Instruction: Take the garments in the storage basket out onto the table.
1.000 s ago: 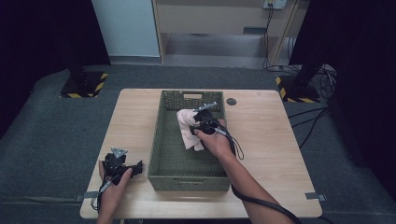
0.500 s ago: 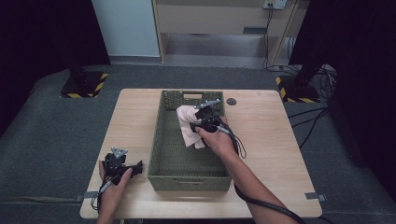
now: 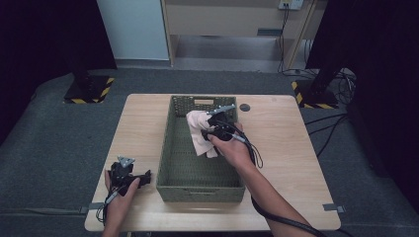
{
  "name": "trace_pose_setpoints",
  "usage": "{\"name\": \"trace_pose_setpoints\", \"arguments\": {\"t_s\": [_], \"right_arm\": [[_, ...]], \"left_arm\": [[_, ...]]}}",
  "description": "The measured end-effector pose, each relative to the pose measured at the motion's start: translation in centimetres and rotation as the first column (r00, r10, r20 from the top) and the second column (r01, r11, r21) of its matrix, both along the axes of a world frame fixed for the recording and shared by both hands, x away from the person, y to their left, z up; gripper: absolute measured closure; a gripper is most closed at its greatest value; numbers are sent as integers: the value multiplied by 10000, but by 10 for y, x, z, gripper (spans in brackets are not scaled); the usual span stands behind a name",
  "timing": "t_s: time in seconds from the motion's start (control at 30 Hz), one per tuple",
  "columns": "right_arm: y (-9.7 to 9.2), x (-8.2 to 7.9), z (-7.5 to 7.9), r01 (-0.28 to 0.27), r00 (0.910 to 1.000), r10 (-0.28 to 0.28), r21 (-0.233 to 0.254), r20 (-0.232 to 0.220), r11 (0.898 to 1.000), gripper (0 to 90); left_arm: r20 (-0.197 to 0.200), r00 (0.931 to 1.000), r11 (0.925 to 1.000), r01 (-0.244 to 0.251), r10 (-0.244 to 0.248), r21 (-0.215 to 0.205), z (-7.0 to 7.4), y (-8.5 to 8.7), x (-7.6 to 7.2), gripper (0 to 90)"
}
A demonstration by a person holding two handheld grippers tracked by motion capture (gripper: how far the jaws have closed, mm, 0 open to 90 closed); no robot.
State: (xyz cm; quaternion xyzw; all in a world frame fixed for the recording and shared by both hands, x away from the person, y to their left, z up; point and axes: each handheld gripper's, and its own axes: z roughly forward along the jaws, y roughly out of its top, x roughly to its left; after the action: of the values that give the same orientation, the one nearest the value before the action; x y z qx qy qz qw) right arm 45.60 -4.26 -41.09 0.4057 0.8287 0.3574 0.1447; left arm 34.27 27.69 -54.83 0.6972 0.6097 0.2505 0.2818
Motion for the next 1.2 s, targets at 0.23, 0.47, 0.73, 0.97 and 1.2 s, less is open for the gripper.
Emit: {"name": "trace_pose_setpoints", "arguments": {"t_s": [0.23,0.47,0.73,0.97,1.2], "right_arm": [[-3,-4,8,33,10000,-33,140,24,9999,563],[-12,-5,21,206,9997,-209,284,107,9994,563],[-21,-8,30,317,9994,-324,440,148,9985,563],[-27,-12,37,308,9992,-321,549,243,9980,563],[-33,-15,39,278,9992,-295,575,285,9980,563]], "left_arm": [[-1,10000,10000,-1,1,0,0,0,0,0],[-5,10000,10000,0,0,1,0,0,0,0],[-3,10000,10000,0,0,1,0,0,0,0],[-4,10000,10000,1,-1,3,0,0,0,0],[-4,10000,10000,-1,1,1,0,0,0,0]]}}
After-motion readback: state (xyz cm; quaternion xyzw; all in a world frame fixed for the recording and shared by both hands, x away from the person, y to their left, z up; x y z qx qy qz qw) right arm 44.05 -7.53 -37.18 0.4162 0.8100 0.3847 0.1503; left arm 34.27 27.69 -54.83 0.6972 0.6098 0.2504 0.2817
